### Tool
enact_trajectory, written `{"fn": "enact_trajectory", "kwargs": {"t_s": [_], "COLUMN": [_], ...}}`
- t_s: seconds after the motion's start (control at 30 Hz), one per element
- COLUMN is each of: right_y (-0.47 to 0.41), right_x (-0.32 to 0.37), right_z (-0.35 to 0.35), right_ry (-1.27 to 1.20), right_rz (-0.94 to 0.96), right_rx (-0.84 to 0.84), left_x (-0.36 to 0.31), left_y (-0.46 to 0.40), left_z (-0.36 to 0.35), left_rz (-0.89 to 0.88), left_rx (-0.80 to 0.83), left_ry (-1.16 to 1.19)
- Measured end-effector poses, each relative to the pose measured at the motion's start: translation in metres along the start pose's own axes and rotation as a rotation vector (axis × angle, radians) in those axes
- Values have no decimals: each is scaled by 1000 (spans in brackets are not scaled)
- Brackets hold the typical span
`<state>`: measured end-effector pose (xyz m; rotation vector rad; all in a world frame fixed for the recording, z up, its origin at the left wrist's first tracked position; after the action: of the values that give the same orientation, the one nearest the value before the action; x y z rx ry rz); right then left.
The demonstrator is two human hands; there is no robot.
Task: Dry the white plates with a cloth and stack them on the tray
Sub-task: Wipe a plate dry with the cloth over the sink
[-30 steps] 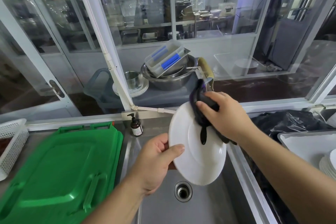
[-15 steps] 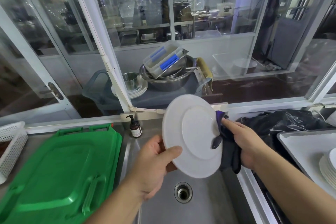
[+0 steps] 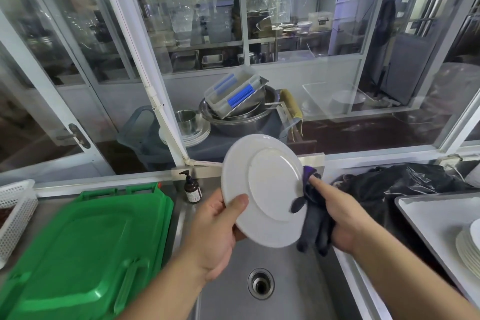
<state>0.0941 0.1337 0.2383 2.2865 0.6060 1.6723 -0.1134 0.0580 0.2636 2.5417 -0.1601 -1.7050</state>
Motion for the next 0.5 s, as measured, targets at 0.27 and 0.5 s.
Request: {"fn": "enact_trajectory", "kwargs": {"t_s": [0.27,0.5], "right_y": [9,2], "right_x": [-39,2], "right_z": [-13,10], "right_ry": [-130,109], "right_rz": [-156,37], "right_rx": [19,-5], "left_x": [38,-1], "left_y": [13,-3], "left_z": [-16,22], "left_rz": [-18,141], "left_rx": [-60,57], "left_ry": [-48,-37]}}
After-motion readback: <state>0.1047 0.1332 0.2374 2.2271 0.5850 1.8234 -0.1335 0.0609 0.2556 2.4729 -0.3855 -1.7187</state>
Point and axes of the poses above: each hand's wrist, its own y-axis away from the middle knuckle, its own z-axis out of the back of the hand, x = y × z, the point moved 1 cm from there along -y, towards the middle knuckle, and after that the axes turned 10 degrees about x, right-handed, at the moved point
